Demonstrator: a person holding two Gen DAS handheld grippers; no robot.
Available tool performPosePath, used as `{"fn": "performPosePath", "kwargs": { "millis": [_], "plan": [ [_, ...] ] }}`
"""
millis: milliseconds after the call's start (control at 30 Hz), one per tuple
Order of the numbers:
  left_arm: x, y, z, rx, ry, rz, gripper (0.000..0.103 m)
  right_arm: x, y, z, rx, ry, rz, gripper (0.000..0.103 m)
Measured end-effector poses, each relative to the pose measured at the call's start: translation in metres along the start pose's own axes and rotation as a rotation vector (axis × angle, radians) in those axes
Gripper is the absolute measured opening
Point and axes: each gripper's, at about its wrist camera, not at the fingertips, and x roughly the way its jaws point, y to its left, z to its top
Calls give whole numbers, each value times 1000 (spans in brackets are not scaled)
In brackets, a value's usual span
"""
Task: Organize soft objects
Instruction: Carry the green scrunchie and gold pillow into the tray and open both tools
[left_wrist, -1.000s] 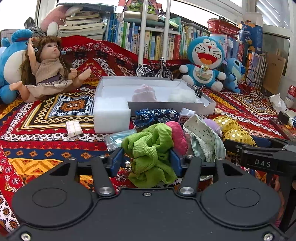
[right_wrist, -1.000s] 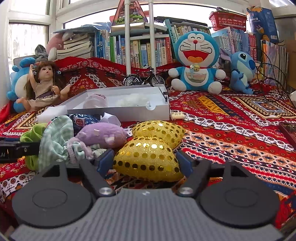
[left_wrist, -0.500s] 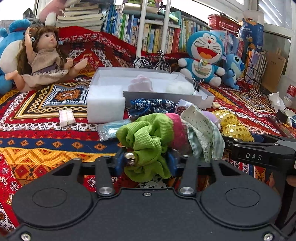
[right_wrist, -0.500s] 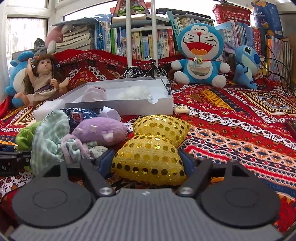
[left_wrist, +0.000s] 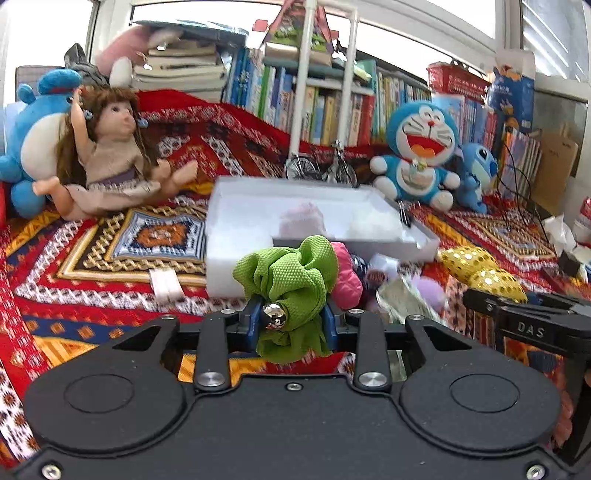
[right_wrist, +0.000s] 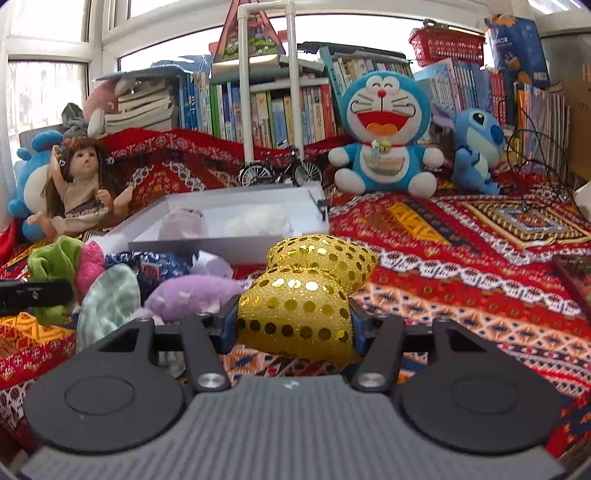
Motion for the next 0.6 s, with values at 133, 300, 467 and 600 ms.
{"fn": "performPosePath", "kwargs": {
  "millis": [133, 300, 467, 600],
  "plan": [
    [-1, 8, 16, -19, -24, -2, 30, -3, -4, 11, 4, -33, -4, 59],
    [0, 16, 37, -32, -56, -12, 30, -5, -9, 27, 0, -74, -12, 59],
    [12, 23, 64, -39, -71, -12, 30, -1, -18, 53, 4, -125, -13, 59],
    [25, 29, 87, -58, -75, -12, 30, 9, -26, 76, 4, -147, -4, 59]
  ]
}}
